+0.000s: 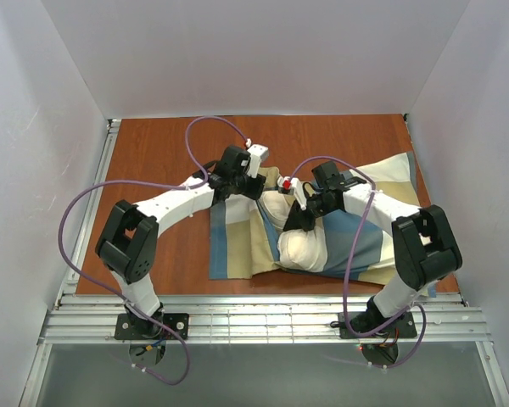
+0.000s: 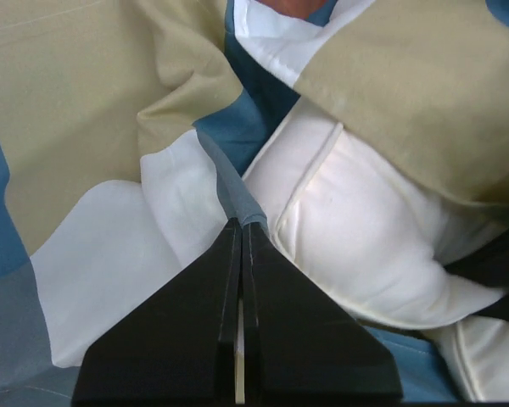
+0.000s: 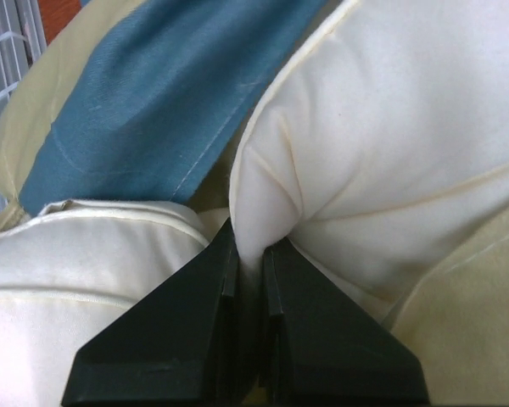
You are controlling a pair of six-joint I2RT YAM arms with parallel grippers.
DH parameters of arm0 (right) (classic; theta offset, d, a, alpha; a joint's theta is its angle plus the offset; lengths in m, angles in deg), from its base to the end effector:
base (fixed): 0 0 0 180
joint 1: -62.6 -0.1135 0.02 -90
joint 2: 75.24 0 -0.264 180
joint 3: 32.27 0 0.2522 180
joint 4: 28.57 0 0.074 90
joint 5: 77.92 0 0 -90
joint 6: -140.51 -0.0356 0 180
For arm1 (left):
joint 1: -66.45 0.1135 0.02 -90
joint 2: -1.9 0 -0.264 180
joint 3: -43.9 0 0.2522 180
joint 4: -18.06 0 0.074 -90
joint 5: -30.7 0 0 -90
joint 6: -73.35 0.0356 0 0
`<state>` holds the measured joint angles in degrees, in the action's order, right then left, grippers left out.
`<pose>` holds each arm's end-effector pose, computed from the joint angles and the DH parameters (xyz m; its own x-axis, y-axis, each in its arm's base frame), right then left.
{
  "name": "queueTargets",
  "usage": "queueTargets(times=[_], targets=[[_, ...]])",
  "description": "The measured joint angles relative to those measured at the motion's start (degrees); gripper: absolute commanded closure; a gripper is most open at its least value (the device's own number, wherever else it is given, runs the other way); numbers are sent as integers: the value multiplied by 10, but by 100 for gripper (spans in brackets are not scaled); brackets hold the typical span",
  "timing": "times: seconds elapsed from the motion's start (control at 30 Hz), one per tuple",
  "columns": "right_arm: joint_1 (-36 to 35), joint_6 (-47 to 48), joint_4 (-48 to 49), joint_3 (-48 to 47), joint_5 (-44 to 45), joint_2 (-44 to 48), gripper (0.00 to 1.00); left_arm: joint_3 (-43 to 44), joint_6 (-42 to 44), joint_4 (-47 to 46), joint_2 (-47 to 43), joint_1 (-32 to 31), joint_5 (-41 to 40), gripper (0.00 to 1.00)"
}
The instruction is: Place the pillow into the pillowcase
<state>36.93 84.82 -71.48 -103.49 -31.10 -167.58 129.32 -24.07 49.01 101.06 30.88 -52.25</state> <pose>0.2687 0.1562 0.1965 -0.3390 -0.6190 -0.7085 -0.9407 0.2161 0.2613 0.3104 -0.2274 0.2373 -0.6510 0.3080 -0.6938 0.5690 0.8030 -0.1774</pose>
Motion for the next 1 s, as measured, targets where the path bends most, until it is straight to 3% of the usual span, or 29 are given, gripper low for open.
queueTargets(times=[0.33,0.63,0.83,1.0], targets=[[-40,34,-3,-21,12,-22,99,111,-17,75,86,25,32,100],[-58,46,-5,-41,14,-47,99,175,-36,116,94,46,48,100],[-67,52,-7,-43,14,-49,99,175,-44,118,88,51,68,100],[-70,36,-12,-42,10,-53,99,116,-68,98,29,66,109,100]])
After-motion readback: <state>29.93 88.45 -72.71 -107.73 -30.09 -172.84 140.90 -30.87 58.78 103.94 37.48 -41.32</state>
